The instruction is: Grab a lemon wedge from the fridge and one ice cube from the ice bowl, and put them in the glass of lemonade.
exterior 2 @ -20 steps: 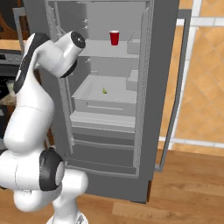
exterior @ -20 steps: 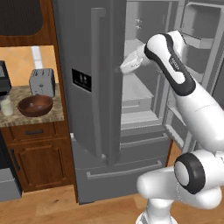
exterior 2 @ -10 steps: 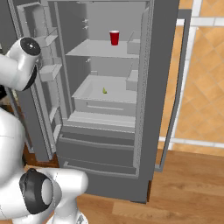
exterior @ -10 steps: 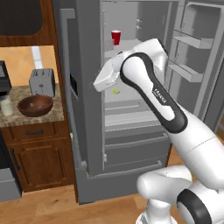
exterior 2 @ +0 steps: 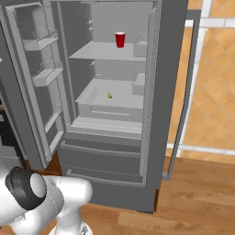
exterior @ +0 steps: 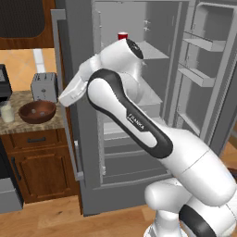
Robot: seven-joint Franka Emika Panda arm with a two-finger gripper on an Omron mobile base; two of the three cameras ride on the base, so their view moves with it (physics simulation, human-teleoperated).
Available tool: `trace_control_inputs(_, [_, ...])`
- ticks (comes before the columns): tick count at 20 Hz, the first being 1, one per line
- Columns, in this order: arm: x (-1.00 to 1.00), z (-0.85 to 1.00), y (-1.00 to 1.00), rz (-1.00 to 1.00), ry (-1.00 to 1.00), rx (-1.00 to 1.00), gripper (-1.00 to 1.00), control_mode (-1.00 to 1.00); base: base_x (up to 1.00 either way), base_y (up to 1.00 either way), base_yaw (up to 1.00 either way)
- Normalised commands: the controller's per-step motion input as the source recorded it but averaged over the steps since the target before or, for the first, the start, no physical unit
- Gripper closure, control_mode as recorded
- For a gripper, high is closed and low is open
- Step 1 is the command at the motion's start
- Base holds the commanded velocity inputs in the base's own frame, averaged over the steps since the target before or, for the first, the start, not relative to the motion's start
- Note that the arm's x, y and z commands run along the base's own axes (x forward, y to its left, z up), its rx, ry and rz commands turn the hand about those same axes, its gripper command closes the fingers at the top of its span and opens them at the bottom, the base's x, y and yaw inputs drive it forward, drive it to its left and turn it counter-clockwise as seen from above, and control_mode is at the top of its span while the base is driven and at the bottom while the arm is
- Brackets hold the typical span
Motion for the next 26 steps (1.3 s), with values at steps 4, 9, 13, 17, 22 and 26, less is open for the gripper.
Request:
trace_control_inputs(4, [-0.48,0.27,-0.61,-0.18,0.0,0.02,-1.0,-1.0,0.0,0.0,0.0])
trace_control_inputs(9, [-0.13,0.28,-1.0,-0.34,0.07,0.21,-1.0,-1.0,0.0,0.0,0.0])
trace_control_inputs(13, [0.45,0.02,-0.98,-0.29,0.07,0.12,-1.0,-1.0,0.0,0.0,0.0])
trace_control_inputs(17, [0.42,0.02,-0.77,-0.17,0.01,0.1,-1.0,-1.0,0.0,0.0,0.0])
trace_control_inputs(22, [0.65,0.0,-0.08,0.0,0.03,0.06,-1.0,-1.0,0.0,0.0,0.0])
trace_control_inputs(26, [0.94,-0.14,0.43,0.0,0.01,0.0,-1.0,-1.0,0.0,0.0,0.0])
